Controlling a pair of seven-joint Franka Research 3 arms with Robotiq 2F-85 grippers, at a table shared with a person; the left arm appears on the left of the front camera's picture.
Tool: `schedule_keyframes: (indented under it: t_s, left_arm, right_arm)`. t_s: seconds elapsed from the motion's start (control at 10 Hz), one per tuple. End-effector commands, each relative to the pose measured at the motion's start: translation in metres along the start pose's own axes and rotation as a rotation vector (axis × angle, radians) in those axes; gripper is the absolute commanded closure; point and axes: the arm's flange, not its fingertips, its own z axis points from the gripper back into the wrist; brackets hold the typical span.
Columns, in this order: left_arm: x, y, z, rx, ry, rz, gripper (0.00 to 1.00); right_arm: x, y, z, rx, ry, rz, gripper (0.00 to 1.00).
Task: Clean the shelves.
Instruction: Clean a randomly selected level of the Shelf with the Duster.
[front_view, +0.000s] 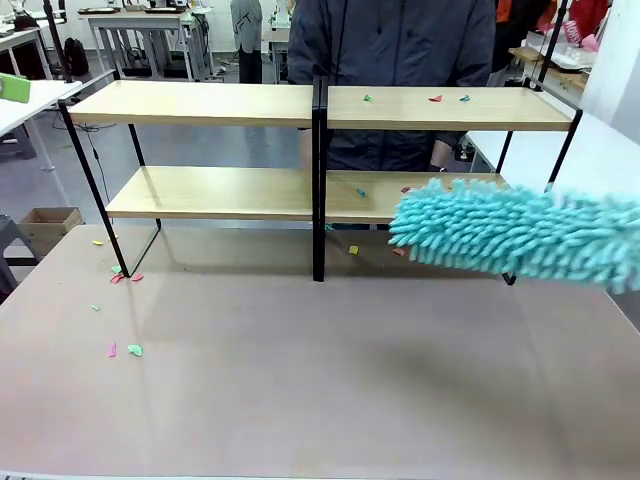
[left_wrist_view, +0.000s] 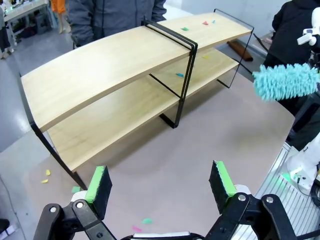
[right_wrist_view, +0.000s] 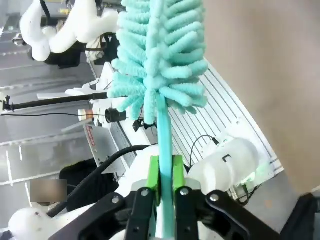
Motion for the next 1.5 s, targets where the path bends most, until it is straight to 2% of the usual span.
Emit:
schedule_keyframes:
  t_s: [0.0,0.2,0.4,0.6,0.7,0.8,1.4]
  left_arm:
    - [-0.001,0.001,0.000,-0.010,-0.005,-0.007,0.00]
    - [-0.001,0.001,0.000,-0.010,-0.005,-0.007,0.00]
    - [-0.001,0.001,0.000,-0.010,-0.005,-0.007,0.00]
    - [-0.001,0.001,0.000,-0.010,-0.005,-0.007,0.00]
    - [-0.001,0.001,0.000,-0.010,-0.005,-0.007,0.00]
    - [-0.001,0.001,0.000,-0.010,-0.005,-0.007,0.00]
    - [-0.001,0.001,0.000,-0.010,-0.005,-0.007,0.00]
  right_arm:
    - [-0.040,0.020,0.024,-0.042,-0.172,-0.036,0.88]
    - [-0.094,0.030,0.039,0.000,-0.354,0.046,0.88]
    - [-0.132,0.044,0.057,0.048,-0.527,0.116,0.88]
    - [-0.154,0.059,0.079,0.004,-0.776,0.172,0.88]
    - [-0.150,0.058,0.081,-0.008,-0.852,0.163,0.88]
    - [-0.161,0.055,0.078,0.024,-0.663,0.114,0.88]
    - [-0.161,0.055,0.078,0.024,-0.663,0.114,0.88]
